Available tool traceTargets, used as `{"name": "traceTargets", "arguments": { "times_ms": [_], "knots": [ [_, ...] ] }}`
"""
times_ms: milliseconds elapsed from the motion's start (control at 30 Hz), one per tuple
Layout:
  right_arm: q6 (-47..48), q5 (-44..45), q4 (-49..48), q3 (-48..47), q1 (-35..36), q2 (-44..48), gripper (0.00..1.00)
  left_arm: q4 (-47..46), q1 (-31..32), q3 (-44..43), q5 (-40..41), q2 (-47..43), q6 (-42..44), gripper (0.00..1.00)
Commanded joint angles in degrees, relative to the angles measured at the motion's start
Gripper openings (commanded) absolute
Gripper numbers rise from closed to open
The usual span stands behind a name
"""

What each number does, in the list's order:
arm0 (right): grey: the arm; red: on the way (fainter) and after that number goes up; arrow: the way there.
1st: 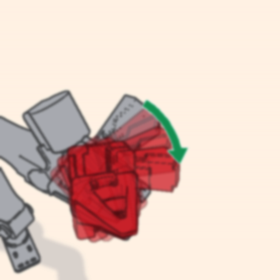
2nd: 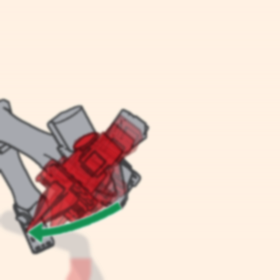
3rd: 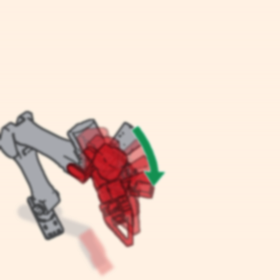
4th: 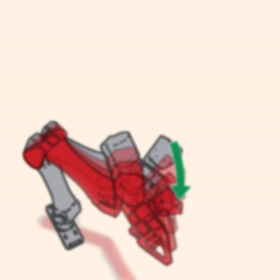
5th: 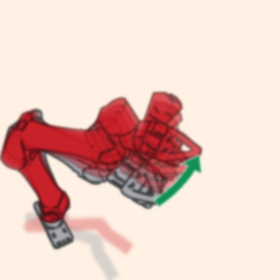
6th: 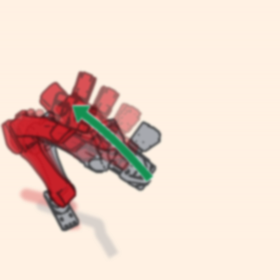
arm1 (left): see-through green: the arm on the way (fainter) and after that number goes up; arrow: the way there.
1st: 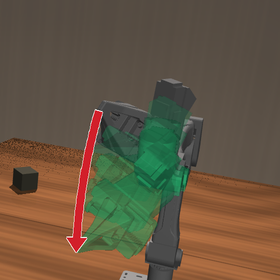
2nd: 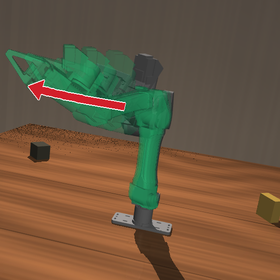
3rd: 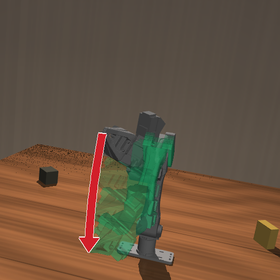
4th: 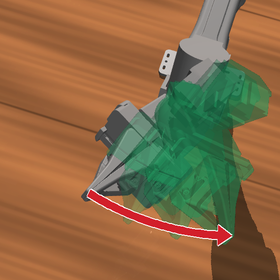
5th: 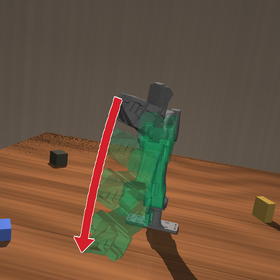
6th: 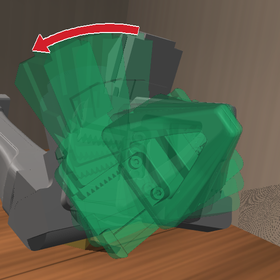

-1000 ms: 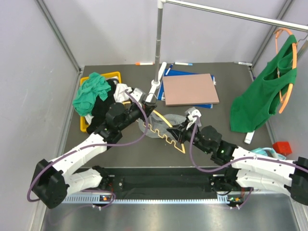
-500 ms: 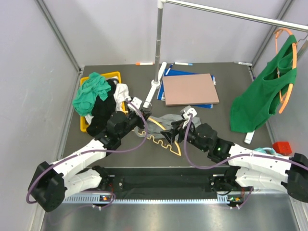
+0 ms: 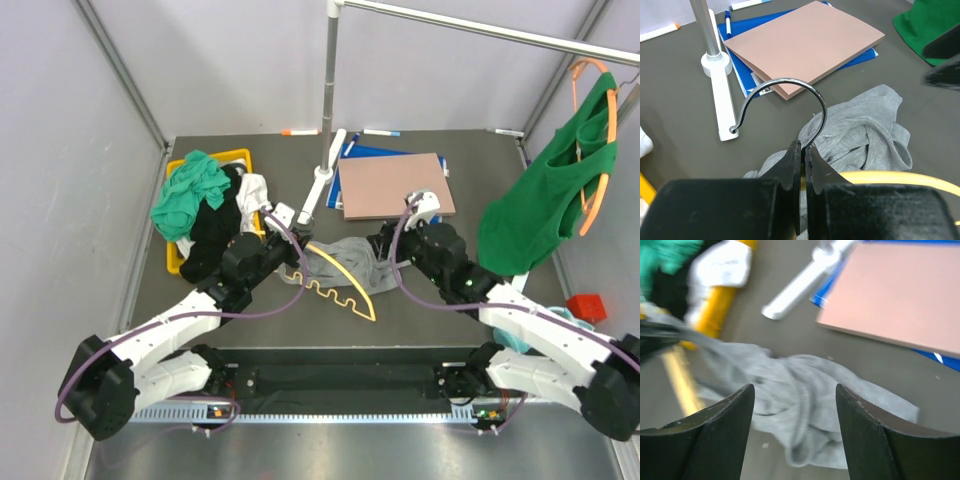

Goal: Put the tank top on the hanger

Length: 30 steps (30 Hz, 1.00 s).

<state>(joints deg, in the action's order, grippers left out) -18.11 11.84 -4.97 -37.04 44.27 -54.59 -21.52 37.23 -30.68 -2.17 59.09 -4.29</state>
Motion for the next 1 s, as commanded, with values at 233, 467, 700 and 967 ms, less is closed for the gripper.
{"name": "traceTargets", "arguments": {
  "times_ms": [233, 467, 700, 967],
  "knots": [
    [0.7, -8.5, -3.46, -4.71, -4.72, -20.02, 0.57, -5.46, 0.12, 0.7, -0.02, -1.7, 0.69, 0.0],
    [1.67, -7.27, -3.38, -6.29, -4.72, -24.86, 0.47, -5.46, 0.21, 0.79, 0.24, -1.7, 0.78, 0.0],
    [2.02, -5.86, -2.76, -6.21, -4.72, -24.25, 0.13, -5.46, 0.12, 0.71, 0.42, -1.52, 0.78, 0.0],
    [1.59, -2.61, 3.11, -5.06, -4.63, -15.92, 0.0, -5.46, 0.12, 0.71, 3.47, -3.98, 1.22, 0.0]
  ]
}}
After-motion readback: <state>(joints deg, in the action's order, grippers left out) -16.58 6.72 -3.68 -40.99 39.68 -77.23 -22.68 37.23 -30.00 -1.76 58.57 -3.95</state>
